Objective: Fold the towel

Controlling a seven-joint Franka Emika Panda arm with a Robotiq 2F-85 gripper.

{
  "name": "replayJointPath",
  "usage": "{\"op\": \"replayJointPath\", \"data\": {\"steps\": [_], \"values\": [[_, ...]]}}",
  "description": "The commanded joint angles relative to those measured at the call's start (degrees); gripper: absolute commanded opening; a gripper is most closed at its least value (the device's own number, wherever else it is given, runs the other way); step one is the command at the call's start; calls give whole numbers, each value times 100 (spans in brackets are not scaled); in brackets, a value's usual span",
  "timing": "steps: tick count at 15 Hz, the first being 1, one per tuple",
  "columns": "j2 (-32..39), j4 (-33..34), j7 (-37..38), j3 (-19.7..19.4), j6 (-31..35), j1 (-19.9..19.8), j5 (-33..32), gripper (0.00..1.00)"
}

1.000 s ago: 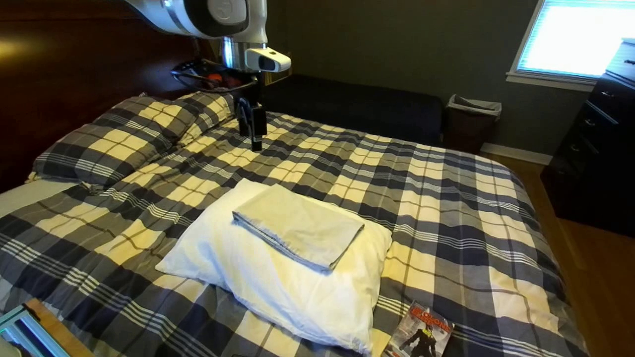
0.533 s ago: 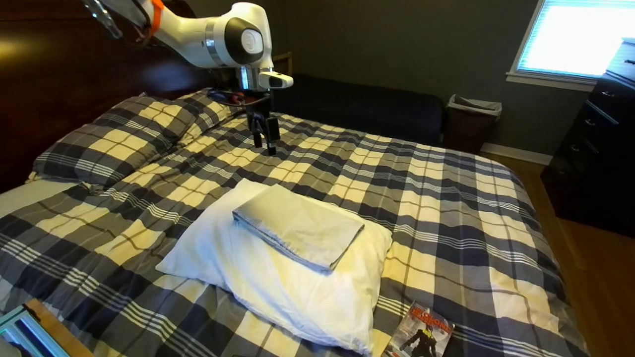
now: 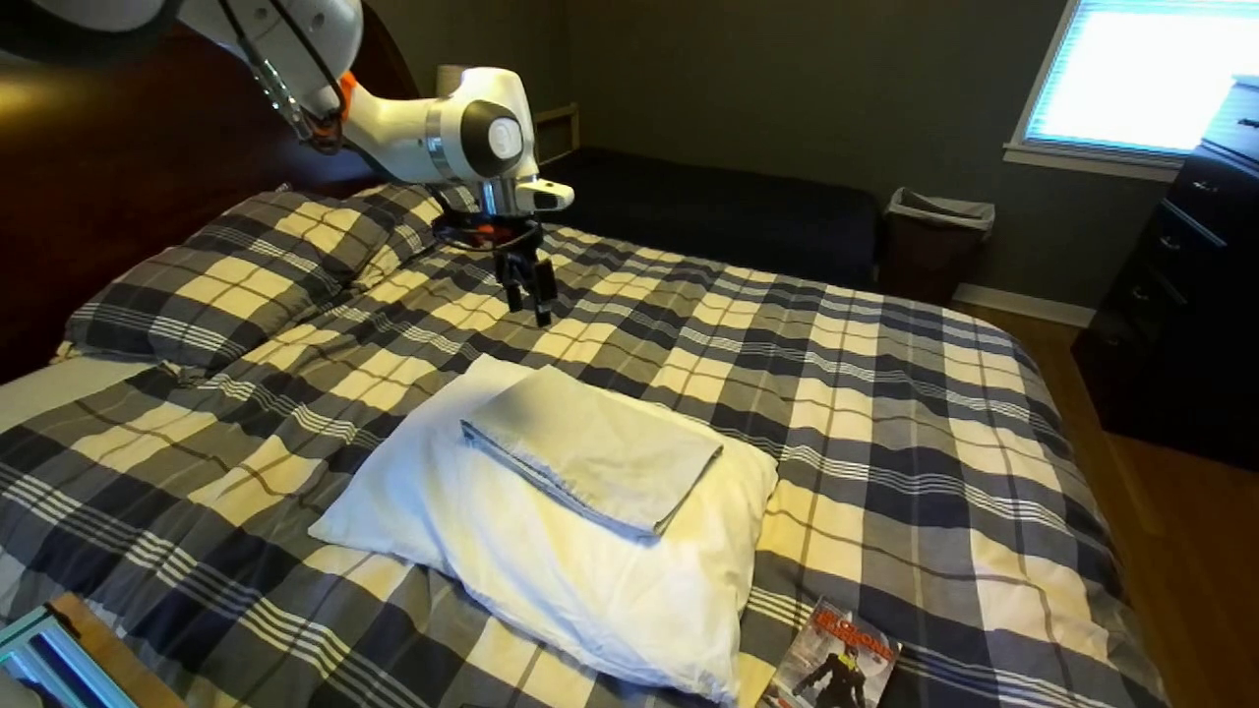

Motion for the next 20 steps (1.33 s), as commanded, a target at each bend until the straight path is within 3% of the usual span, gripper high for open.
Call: {"op": "replayJointPath", "data": {"steps": [1,5,13,20], "values": [[92,74,-45,-150,-9,129,71,100],[182,175,-46,-169,-9,137,74,100],[1231,951,564,-568,528,661,-553,100],[2244,1911,528,-819,561,970,-889,100]]}}
